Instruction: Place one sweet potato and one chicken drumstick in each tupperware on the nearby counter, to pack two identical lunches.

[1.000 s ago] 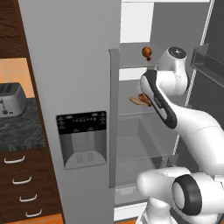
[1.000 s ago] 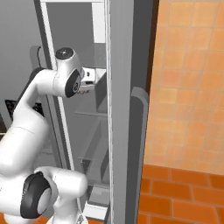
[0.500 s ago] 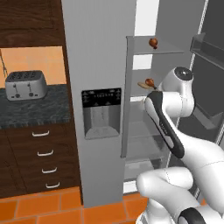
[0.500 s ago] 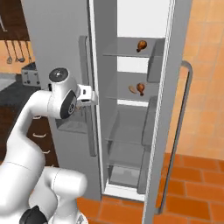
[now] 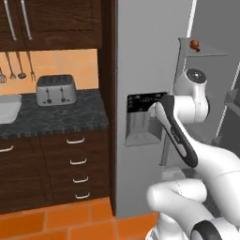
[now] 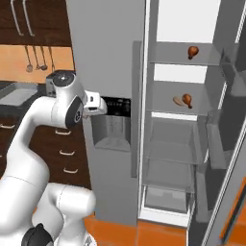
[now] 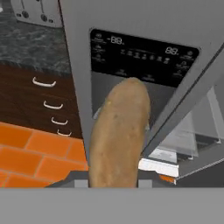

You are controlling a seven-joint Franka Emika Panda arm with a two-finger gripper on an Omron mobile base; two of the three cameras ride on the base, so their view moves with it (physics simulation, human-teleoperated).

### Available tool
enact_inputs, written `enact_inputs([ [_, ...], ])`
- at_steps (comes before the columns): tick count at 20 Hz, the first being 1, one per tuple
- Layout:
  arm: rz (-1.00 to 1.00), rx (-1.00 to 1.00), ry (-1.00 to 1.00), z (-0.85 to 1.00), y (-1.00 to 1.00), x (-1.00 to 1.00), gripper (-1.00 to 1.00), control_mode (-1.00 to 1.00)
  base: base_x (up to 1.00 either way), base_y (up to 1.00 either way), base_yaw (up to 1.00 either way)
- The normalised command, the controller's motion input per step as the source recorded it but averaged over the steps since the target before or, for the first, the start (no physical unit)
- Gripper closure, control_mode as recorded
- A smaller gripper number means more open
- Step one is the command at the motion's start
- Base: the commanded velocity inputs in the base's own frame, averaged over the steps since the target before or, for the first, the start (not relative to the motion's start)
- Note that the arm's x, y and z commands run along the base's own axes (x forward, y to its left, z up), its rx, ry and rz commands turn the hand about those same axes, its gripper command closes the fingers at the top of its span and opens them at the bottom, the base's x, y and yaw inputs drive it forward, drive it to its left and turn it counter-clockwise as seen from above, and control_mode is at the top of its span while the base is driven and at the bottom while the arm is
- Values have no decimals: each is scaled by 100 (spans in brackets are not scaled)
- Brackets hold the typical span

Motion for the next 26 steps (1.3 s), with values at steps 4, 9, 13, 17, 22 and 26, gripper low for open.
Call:
enact_inputs([
  [4,0,0,0,0,0,0,100,100,37,100,1],
  [9,0,0,0,0,0,0,100,100,46,100,2],
  [13,0,0,0,0,0,0,100,100,76,100,-4],
  [17,0,0,0,0,0,0,100,100,85,100,-11],
  [22,0,0,0,0,0,0,100,100,77,100,-16],
  [26,0,0,0,0,0,0,100,100,57,98,-18],
])
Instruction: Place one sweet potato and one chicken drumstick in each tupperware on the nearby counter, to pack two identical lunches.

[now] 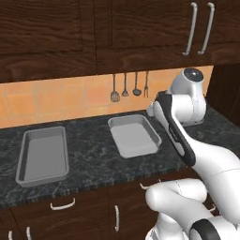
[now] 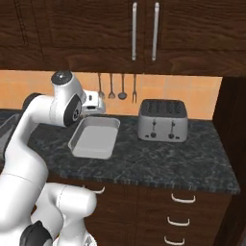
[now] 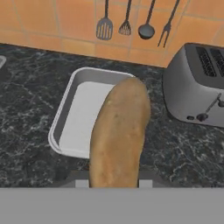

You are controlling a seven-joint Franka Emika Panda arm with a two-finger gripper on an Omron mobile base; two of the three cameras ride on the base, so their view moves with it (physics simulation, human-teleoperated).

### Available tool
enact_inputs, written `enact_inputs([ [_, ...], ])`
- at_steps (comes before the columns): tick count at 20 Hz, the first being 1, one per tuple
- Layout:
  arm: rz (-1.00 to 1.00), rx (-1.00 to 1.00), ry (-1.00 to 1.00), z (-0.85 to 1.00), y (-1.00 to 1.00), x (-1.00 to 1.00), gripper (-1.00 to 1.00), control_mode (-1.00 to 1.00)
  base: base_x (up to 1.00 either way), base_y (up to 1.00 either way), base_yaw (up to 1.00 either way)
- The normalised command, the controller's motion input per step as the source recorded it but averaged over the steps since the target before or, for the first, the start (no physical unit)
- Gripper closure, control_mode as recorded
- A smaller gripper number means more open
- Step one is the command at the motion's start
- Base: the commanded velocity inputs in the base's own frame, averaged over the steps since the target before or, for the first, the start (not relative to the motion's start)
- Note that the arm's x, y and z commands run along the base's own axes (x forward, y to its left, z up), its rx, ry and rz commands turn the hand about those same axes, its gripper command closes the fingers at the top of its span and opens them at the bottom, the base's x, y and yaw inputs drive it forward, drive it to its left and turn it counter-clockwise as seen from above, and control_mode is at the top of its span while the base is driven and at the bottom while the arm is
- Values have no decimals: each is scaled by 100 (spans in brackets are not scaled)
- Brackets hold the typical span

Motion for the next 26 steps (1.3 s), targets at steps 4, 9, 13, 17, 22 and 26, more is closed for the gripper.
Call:
enact_inputs([
  [4,0,0,0,0,0,0,100,100,20,46,-16],
  [9,-4,0,0,-38,-27,17,100,-100,5,-3,-4],
  [13,-4,0,2,-86,-14,65,100,-100,0,0,0],
  [17,-3,0,13,-77,6,47,100,-100,0,0,0],
  [22,-4,0,5,-56,0,16,100,-100,0,0,0],
  [26,-1,0,0,-48,0,8,100,-100,0,0,0],
])
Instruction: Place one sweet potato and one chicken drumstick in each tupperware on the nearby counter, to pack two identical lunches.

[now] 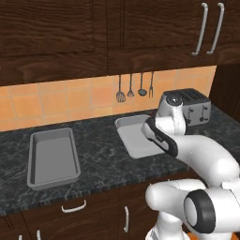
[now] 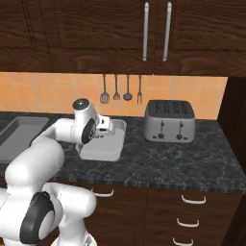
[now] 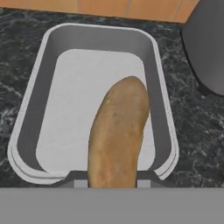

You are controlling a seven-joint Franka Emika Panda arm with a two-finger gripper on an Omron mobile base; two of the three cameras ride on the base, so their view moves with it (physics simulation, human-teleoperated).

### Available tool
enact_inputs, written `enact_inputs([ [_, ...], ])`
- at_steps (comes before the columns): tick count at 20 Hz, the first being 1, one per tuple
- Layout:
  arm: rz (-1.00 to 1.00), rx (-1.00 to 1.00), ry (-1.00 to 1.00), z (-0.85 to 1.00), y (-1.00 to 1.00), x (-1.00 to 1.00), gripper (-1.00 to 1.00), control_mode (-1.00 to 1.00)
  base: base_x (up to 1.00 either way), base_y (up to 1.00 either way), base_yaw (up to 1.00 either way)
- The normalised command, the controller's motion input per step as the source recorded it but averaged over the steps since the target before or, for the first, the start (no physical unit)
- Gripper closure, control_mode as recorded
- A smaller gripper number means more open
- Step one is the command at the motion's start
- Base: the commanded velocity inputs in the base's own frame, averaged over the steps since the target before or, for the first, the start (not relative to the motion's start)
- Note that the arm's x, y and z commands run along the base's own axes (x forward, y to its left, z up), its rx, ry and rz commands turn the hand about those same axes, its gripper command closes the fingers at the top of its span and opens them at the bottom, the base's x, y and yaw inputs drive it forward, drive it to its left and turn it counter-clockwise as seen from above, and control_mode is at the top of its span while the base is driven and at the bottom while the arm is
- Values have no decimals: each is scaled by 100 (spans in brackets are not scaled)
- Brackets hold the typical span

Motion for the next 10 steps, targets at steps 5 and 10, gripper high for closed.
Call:
enact_inputs([
  [5,0,0,-1,-45,0,26,100,-100,0,0,0],
  [10,0,0,0,-33,0,31,100,-100,0,0,0],
])
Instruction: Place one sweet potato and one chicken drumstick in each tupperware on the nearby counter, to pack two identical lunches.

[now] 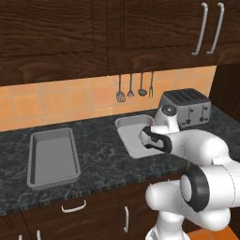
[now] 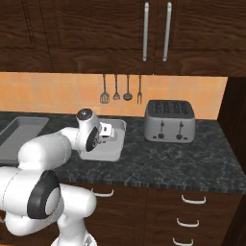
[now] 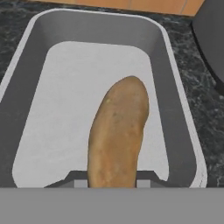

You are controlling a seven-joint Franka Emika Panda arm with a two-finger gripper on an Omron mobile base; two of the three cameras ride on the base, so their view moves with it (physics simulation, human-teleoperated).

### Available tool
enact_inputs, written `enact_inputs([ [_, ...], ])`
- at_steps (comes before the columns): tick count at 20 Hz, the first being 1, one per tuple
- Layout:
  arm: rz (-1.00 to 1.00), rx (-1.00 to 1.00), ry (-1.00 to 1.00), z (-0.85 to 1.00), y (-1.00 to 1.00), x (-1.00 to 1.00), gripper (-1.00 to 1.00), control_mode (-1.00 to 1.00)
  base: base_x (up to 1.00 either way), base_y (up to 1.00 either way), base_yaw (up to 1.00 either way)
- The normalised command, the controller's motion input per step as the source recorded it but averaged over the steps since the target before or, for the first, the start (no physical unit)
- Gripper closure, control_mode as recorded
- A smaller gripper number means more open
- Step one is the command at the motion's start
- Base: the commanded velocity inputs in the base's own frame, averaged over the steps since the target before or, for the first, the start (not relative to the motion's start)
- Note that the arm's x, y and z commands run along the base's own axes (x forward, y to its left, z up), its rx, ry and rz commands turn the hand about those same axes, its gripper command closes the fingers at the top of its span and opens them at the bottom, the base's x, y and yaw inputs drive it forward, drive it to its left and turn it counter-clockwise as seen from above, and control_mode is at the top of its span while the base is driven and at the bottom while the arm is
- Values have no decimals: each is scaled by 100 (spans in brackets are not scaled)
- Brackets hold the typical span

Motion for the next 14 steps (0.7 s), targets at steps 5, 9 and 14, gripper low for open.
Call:
enact_inputs([
  [5,0,0,0,-30,0,35,100,-100,0,0,0],
  [9,-1,0,0,-34,3,51,100,-100,0,0,0],
  [14,-4,0,0,-28,11,51,-100,-100,0,0,0],
])
